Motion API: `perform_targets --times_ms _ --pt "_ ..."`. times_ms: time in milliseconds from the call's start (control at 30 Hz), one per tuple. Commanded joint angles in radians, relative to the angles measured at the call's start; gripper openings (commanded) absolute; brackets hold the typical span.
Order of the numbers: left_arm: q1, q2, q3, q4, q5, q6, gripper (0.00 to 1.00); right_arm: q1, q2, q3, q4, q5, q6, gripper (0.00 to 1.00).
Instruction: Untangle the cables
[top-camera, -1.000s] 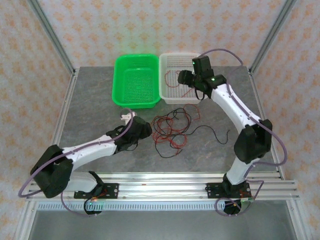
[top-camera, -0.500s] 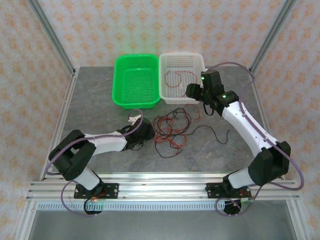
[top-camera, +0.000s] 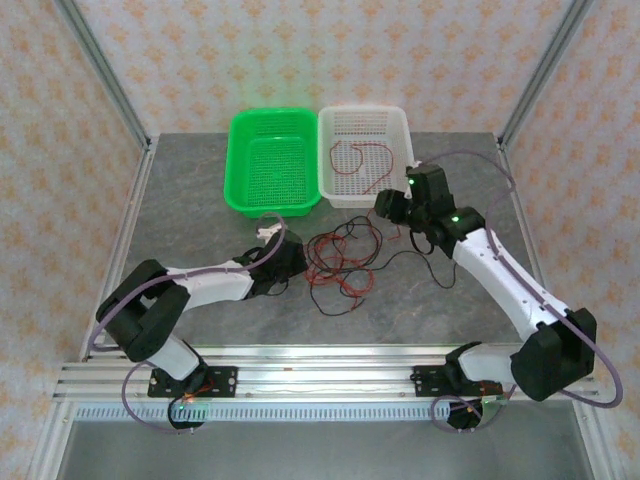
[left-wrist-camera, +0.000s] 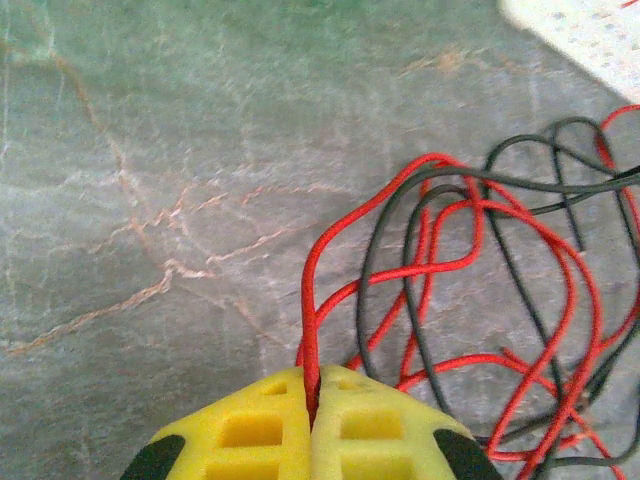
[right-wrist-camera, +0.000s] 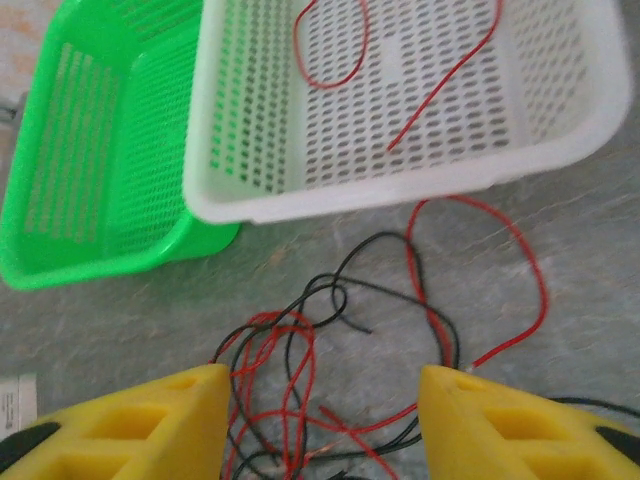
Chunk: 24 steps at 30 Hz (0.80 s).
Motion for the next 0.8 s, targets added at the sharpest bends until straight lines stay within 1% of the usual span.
perform_targets --times_ms 0,133,200,300,567,667,767 --pt "0.006 -0.082 0.056 -0.058 -0.011 0.043 0.0 0.05 -0.007 -0.059 0.085 -0.082 0.072 0.52" --pt "-0.005 -0.154 0.097 -0.129 -0.004 0.077 0.0 0.129 0.044 -0.091 0.144 -0.084 0.114 0.51" --pt "-0.017 -0.188 0.121 -0.166 -0.006 0.089 0.0 0.163 0.082 -0.099 0.192 -0.096 0.136 0.48" --pt "-0.038 -0.236 0.148 -0.195 -0.004 0.099 0.0 0.197 0.15 -0.097 0.265 -0.141 0.163 0.45" --pt "-0.081 -0.287 0.263 -0.264 0.001 0.146 0.0 0.281 0.365 -0.043 0.407 -0.235 0.242 0.44" --pt "-0.087 -0.299 0.311 -0.293 -0.012 0.166 0.0 0.313 0.421 -0.023 0.41 -0.218 0.257 0.44" --pt "-0.089 -0.312 0.355 -0.315 -0.025 0.188 0.0 0.324 0.452 -0.034 0.413 -0.196 0.264 0.43"
